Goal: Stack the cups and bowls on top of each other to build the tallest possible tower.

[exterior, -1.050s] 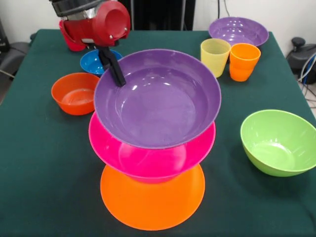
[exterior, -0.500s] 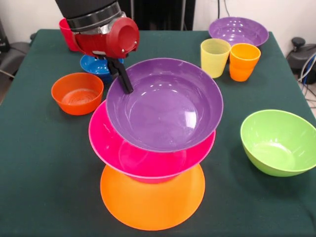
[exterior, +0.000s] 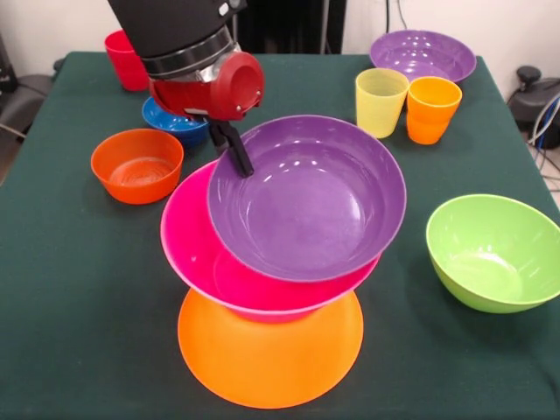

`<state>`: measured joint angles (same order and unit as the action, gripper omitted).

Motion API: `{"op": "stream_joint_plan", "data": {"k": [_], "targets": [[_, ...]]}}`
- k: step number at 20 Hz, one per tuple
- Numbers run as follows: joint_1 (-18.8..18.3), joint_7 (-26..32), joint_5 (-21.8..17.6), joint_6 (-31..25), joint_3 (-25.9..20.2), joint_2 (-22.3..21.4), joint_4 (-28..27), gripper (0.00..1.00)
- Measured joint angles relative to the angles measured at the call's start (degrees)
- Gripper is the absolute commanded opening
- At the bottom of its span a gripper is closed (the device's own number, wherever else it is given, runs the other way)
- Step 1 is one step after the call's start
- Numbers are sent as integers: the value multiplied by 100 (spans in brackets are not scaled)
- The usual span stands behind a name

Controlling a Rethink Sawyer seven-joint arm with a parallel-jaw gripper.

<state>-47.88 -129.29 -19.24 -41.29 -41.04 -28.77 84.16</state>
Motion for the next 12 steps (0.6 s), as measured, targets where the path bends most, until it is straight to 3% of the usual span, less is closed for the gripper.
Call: {"op": "stream_joint_plan", "data": {"k": [12], "targets": [[0,0,-25,0,-46,82,-10,0]]}}
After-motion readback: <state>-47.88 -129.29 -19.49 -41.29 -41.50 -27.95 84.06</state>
